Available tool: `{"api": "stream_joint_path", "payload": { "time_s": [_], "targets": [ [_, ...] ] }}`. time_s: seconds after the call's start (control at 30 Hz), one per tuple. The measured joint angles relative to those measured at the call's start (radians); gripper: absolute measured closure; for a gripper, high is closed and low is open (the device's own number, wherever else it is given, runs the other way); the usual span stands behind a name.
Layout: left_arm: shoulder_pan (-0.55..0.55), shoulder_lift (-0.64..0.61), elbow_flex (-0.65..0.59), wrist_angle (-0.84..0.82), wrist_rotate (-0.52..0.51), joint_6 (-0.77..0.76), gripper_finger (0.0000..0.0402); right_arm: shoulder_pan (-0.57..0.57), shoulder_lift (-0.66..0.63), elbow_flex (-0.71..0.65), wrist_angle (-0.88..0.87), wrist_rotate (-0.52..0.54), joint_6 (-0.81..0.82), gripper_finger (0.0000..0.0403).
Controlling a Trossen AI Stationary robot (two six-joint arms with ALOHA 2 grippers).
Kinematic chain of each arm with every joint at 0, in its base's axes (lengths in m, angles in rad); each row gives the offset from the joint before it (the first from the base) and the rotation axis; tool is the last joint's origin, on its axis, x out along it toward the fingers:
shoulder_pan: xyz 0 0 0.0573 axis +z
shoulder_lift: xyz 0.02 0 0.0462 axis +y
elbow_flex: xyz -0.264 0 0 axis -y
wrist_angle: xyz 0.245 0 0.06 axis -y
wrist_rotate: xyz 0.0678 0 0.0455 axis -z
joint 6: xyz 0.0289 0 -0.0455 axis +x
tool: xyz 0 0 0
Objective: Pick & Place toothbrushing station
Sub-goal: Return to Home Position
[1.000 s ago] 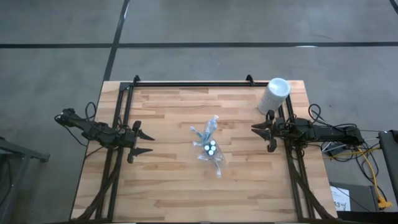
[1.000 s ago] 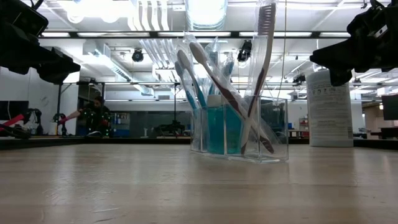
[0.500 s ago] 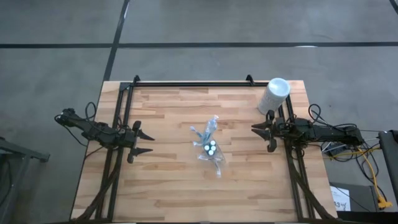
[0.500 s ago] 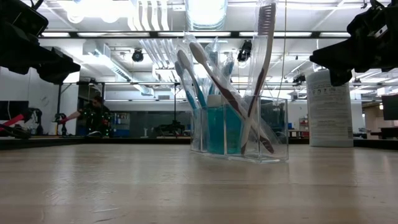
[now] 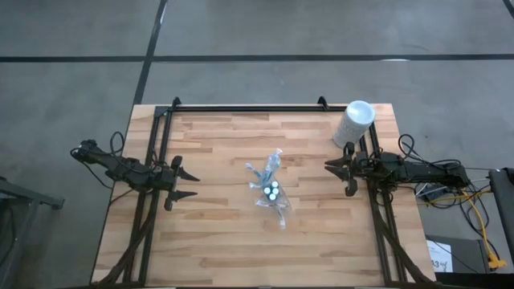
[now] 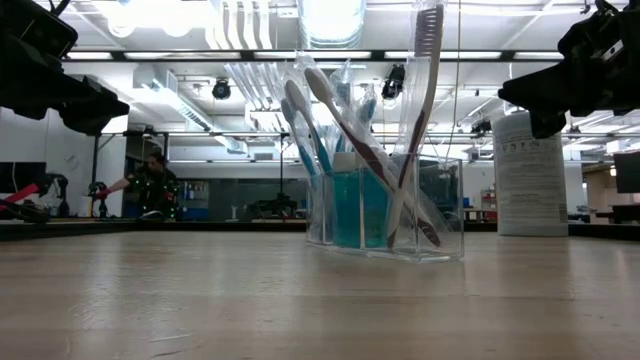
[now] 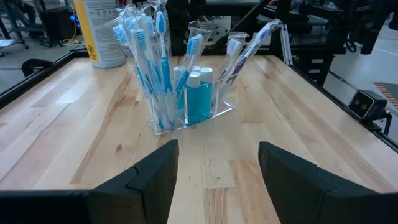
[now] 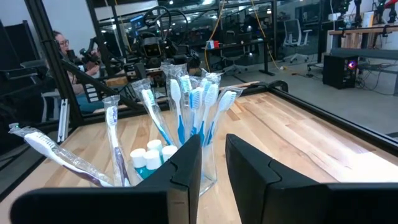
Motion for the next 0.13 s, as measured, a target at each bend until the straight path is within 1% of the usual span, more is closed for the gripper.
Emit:
{"api": "stream_joint_path", "payload": {
  "time_s": [0.13],
  "targets": [
    [0.0, 0.0, 0.0, 0.0, 0.0, 0.0, 0.0174, 0.0, 0.0, 0.0, 0.0, 0.0, 0.0, 0.0331]
  ]
}}
